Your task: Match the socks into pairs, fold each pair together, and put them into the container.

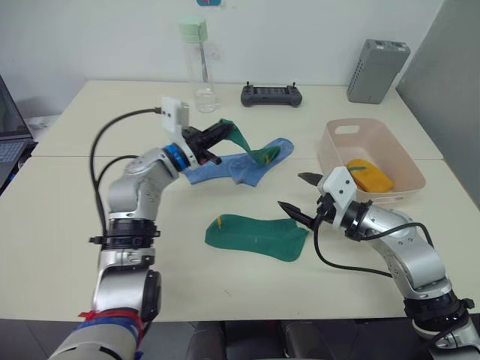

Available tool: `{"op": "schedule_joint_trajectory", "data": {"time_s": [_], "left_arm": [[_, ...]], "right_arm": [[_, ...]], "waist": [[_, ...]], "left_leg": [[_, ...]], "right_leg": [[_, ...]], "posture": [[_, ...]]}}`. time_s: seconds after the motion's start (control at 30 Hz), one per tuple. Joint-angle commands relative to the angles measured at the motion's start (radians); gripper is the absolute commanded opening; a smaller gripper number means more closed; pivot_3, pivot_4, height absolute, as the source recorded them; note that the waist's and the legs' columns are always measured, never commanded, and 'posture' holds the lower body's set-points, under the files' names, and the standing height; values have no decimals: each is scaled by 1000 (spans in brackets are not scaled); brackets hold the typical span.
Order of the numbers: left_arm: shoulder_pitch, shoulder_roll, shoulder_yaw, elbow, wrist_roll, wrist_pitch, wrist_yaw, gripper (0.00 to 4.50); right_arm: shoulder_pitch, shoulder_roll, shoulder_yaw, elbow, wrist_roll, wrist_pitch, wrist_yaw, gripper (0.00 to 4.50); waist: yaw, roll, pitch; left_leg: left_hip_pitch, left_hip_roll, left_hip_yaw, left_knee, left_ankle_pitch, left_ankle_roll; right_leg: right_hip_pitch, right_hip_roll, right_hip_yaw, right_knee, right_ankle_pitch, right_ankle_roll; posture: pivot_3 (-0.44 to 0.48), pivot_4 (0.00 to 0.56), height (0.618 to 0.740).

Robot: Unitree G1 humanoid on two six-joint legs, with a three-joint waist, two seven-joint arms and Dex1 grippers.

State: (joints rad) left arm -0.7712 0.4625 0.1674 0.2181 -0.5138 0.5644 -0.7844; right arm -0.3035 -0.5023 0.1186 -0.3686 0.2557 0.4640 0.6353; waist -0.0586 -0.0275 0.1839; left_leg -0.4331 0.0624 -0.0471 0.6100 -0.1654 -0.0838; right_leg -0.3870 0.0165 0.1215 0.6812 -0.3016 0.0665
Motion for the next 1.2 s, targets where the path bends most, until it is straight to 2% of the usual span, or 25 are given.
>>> {"op": "schedule_joint_trajectory", "data": {"time_s": [0.03,0.1,0.2,0.27,0.37,0.47,0.6,0.73,0.8,0.93,1.07,1.2], "left_arm": [[-11,122,46,-98,-40,53,-62,13],[-9,185,54,-128,-57,89,-89,13],[-20,357,79,-118,-50,107,-183,13],[-3,423,71,-142,-65,130,-237,13],[27,460,55,-224,-122,204,-282,13],[124,466,-23,-373,-135,233,-324,13],[272,347,-172,-520,-70,164,-248,13],[375,226,-331,-579,17,81,-202,13],[384,179,-378,-574,48,52,-187,13],[348,107,-486,-463,212,-110,-157,13],[334,78,-515,-472,189,-63,-198,890],[331,87,-517,-498,182,-45,-228,2220]], "right_arm": [[-23,-7,-24,-10,8,-33,18,4500],[-24,-5,-22,-9,9,-35,26,4500],[-23,2,-14,-7,17,-38,40,4500],[-22,3,-13,-3,16,-42,47,4500],[-24,4,-15,9,13,-49,55,4500],[-31,-4,-16,27,10,-55,71,4500],[-36,-27,-29,52,-3,-76,89,4500],[-25,-77,-71,54,7,-75,107,4500],[-20,-97,-86,54,8,-77,112,4500],[-11,-114,-96,56,10,-77,118,4500],[-14,-122,-101,65,7,-77,121,4500],[-7,-128,-108,76,9,-83,127,4500]], "waist": [[-2,0,0],[-1,0,0],[-2,0,0],[-3,0,0],[6,0,0],[11,0,0],[11,0,0],[10,0,0],[11,0,0],[11,0,0],[5,0,0],[3,0,0]], "left_leg": [[0,0,0,0,0,0],[0,0,0,0,0,0],[0,0,0,-1,0,0],[0,1,0,-2,0,0],[0,1,0,-2,0,0],[0,0,0,-1,0,0],[0,1,1,-1,0,0],[0,1,1,-1,0,0],[0,1,1,-1,0,0],[0,1,1,0,0,0],[0,0,2,0,0,0],[0,0,2,0,0,0]], "right_leg": [[-1,0,0,0,0,0],[-1,0,0,0,0,0],[-1,0,0,0,-1,-1],[-2,0,-1,0,-1,-1],[-1,0,-1,0,-1,-2],[-1,-1,-1,0,-2,-2],[-1,-1,0,0,-2,-2],[-1,0,0,1,-1,-2],[-1,0,0,0,-1,-2],[-1,0,0,1,-1,-2],[-1,0,2,0,-1,-1],[-1,0,1,0,-1,-1]], "posture": [[0,150,740],[0,150,740],[0,150,740],[0,150,740],[0,150,740],[0,150,740],[0,150,740],[0,150,740],[0,150,740],[0,150,740],[0,150,740],[0,150,740]]}}
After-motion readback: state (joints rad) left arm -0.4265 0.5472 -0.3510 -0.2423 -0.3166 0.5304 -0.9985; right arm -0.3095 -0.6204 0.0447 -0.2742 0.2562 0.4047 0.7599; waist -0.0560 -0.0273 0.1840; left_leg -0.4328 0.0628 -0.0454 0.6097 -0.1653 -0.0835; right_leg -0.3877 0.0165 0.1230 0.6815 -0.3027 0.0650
